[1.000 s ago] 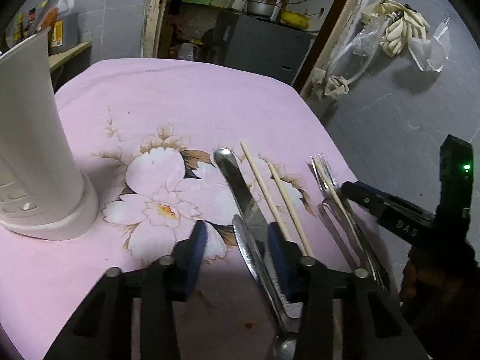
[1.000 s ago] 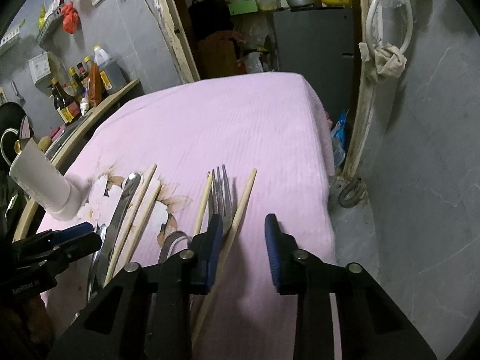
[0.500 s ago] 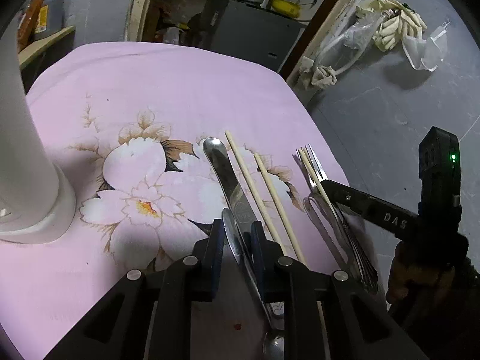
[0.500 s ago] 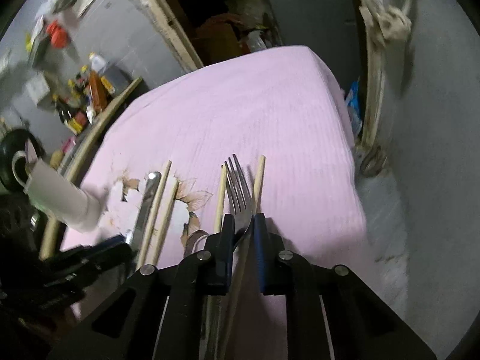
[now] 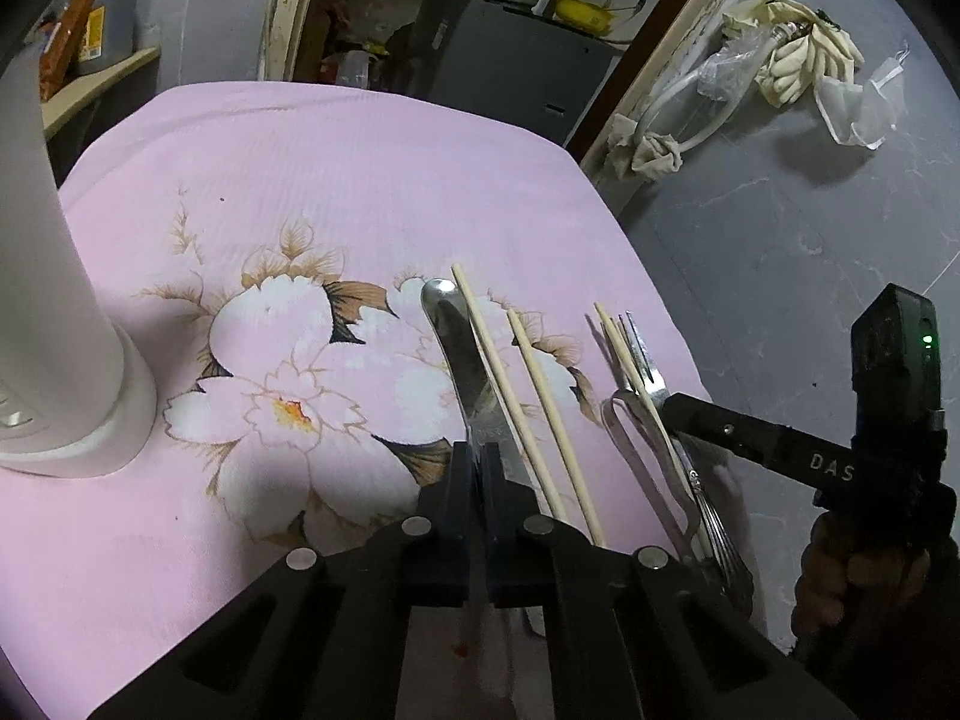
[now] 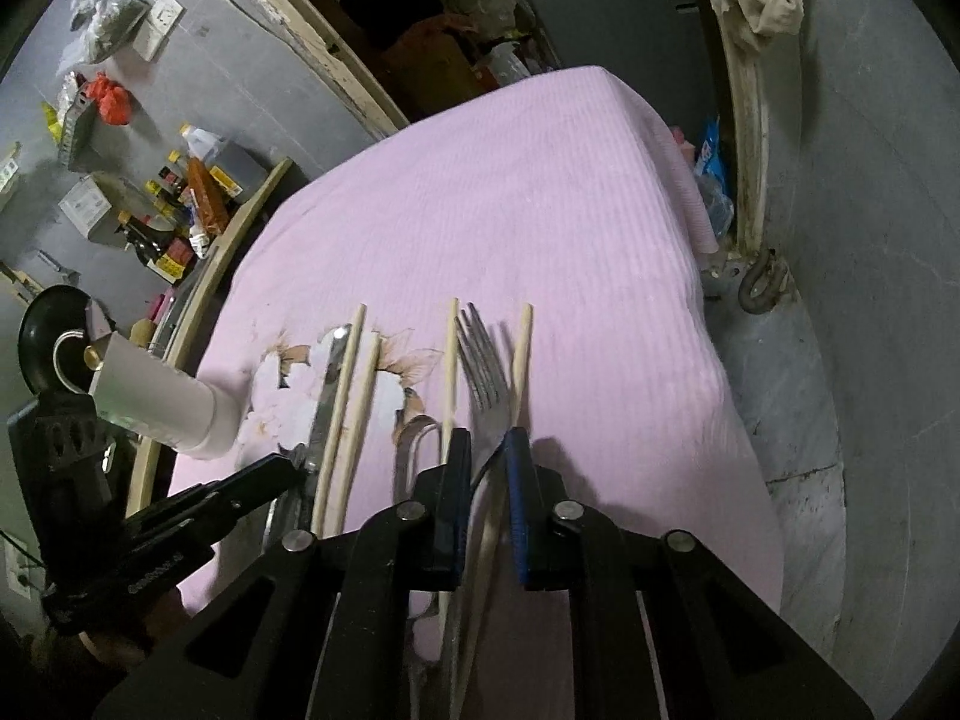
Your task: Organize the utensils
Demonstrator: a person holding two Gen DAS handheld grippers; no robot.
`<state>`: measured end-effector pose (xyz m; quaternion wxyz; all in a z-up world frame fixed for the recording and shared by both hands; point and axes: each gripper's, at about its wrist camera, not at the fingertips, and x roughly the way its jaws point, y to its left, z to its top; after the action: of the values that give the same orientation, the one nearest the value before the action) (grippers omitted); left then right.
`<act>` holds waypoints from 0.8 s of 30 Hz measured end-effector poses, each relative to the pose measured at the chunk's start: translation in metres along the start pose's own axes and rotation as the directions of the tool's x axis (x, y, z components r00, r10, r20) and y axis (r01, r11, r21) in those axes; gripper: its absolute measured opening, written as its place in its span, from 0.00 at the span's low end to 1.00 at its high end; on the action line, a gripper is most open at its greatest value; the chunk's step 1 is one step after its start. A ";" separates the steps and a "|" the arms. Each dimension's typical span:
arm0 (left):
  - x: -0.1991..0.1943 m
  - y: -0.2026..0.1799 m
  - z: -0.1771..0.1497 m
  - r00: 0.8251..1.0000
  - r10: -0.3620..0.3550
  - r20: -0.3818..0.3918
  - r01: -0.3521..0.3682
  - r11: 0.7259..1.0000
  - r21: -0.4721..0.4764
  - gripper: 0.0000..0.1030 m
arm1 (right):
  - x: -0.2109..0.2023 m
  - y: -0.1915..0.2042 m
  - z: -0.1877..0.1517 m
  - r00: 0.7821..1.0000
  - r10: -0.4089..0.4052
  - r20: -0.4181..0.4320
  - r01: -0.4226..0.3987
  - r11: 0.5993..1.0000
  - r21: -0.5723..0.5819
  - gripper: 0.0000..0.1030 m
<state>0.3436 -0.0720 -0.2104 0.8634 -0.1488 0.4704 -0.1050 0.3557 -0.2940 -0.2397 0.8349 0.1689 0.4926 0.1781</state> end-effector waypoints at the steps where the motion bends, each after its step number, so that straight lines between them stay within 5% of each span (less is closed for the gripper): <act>1: -0.001 -0.001 -0.001 1.000 0.004 0.002 -0.004 1.000 0.002 0.02 | -0.001 0.001 0.000 1.000 -0.003 0.000 0.003 1.000 -0.005 0.01; 11: -0.008 0.007 -0.004 0.999 0.035 -0.009 -0.035 0.999 -0.027 0.02 | 0.009 0.007 0.014 1.000 0.020 -0.024 -0.022 0.998 -0.065 0.02; 24: -0.003 0.013 -0.002 0.999 -0.003 -0.040 0.002 1.000 -0.027 0.03 | 0.036 0.022 0.033 0.994 -0.053 -0.098 0.038 0.988 -0.151 0.05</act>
<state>0.3406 -0.0592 -0.2134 0.8516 -0.1590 0.4888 -0.1027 0.3981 -0.2620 -0.2420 0.8230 0.0856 0.5233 0.2038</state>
